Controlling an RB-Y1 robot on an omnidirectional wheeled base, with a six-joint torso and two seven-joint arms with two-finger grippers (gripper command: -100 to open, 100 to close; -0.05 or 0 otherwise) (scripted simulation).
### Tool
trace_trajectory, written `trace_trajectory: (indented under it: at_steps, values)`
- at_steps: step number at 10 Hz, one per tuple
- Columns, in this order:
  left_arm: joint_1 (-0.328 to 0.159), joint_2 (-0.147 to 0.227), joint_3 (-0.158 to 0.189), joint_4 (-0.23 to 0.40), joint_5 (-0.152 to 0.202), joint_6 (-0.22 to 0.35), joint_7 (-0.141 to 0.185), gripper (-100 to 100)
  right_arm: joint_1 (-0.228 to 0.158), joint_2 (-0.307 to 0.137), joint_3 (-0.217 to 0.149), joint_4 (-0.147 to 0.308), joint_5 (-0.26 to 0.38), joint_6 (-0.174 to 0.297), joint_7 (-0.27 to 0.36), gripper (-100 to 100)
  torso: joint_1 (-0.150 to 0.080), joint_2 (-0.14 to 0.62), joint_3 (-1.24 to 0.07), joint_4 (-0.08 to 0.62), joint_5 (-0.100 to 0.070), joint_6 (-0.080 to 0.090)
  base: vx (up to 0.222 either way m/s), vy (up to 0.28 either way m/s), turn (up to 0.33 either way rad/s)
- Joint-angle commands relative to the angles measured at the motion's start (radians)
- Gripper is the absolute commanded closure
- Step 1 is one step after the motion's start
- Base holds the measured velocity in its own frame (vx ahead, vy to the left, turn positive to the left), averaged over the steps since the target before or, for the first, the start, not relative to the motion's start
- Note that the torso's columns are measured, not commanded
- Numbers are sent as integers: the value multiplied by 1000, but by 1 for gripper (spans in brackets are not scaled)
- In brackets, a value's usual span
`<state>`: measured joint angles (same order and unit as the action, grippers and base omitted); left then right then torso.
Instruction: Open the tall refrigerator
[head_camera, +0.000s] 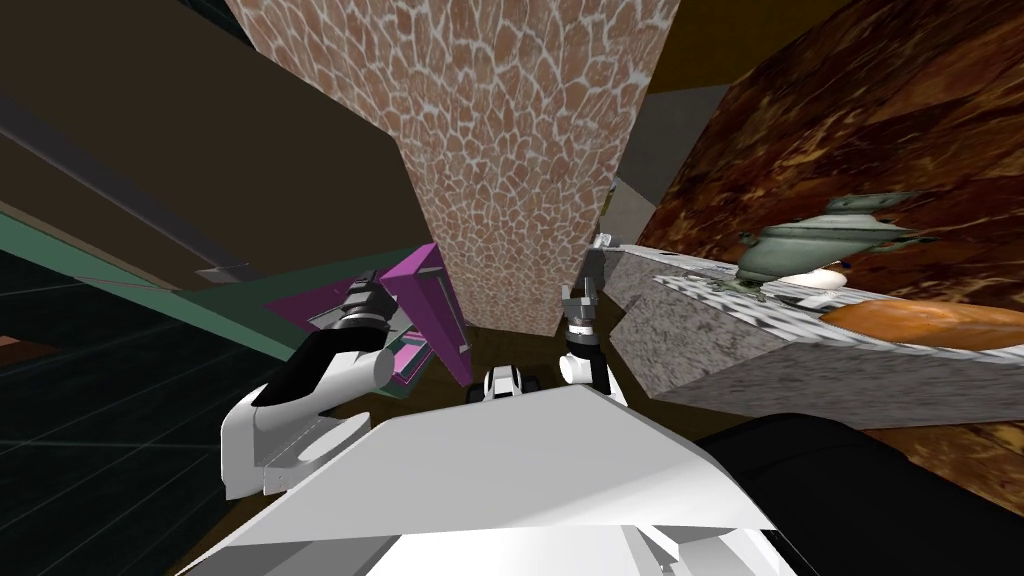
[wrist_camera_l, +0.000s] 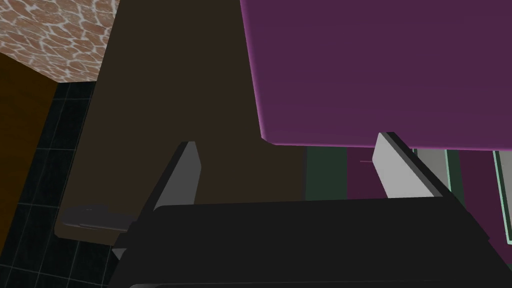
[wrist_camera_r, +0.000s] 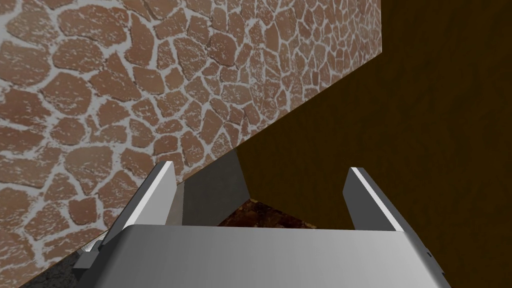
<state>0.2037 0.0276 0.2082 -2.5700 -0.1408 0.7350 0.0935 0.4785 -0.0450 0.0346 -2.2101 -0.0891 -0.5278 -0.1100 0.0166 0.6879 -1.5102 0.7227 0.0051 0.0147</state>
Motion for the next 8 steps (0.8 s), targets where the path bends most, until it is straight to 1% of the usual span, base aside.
trace_trajectory:
  at_steps: [1, 2, 3, 5, 7, 8]
  values:
    - [-14, -52, 5, -45, -1, 1, 1, -100, 0, 0, 0, 0, 0, 0, 0, 0, -1, 2, 1, 3, -2, 1, 0, -8, -9]
    - [-4, -48, 1, -35, -5, 18, -1, -100, 0, 0, 0, 0, 0, 0, 0, 0, -3, 5, 2, 5, -5, 1, -46, -14, 51]
    - [-33, -39, 8, -44, -14, 52, -1, -100, 0, 0, 0, 0, 0, 0, 0, 0, -5, 11, 7, 4, -2, -3, -45, -24, 49]
    - [-63, -26, 18, -45, -23, 83, 1, -100, 0, 0, 0, 0, 0, 0, 0, 0, -5, 16, 10, 6, -3, -4, 2, -11, -2]
    - [-78, -20, 22, -45, -27, 98, 2, -100, 0, 0, 0, 0, 0, 0, 0, 0, -7, 11, 6, 6, -5, -1, 14, -11, 1]
    - [-57, -30, 17, -46, -29, 104, 0, -100, 0, 0, 0, 0, 0, 0, 0, 0, -8, 10, 5, 7, -6, -1, -35, -12, 53]
